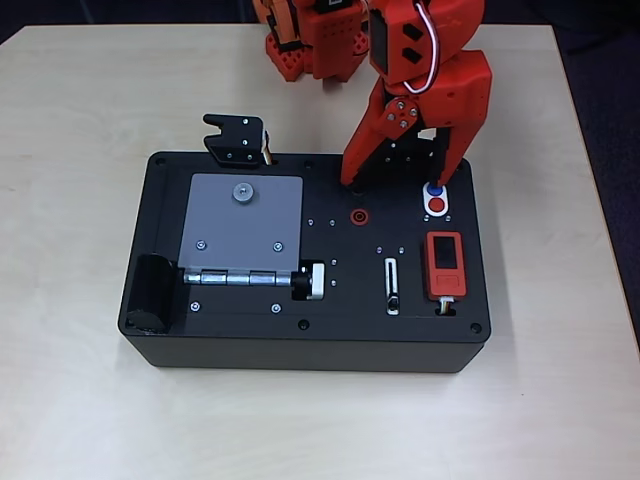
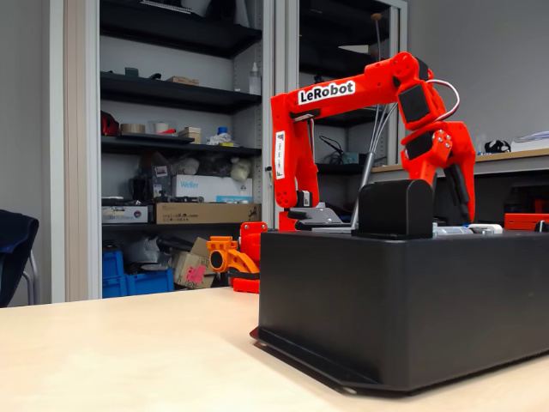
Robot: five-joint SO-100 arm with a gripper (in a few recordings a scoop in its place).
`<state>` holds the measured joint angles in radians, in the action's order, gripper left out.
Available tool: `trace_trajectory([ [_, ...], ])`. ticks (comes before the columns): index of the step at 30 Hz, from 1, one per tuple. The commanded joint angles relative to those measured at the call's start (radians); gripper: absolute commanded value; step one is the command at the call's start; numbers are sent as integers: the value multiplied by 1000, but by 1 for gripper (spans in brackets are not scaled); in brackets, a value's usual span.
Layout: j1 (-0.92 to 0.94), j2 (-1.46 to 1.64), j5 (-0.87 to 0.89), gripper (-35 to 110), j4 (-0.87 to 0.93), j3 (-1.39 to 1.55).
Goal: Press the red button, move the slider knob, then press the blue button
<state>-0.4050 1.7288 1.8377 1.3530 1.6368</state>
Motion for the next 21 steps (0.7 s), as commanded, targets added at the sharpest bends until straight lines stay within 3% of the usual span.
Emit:
trace_trajectory([
  [1, -6, 48, 5, 41, -2, 12],
  [21, -12, 38, 14, 40, -29, 31],
])
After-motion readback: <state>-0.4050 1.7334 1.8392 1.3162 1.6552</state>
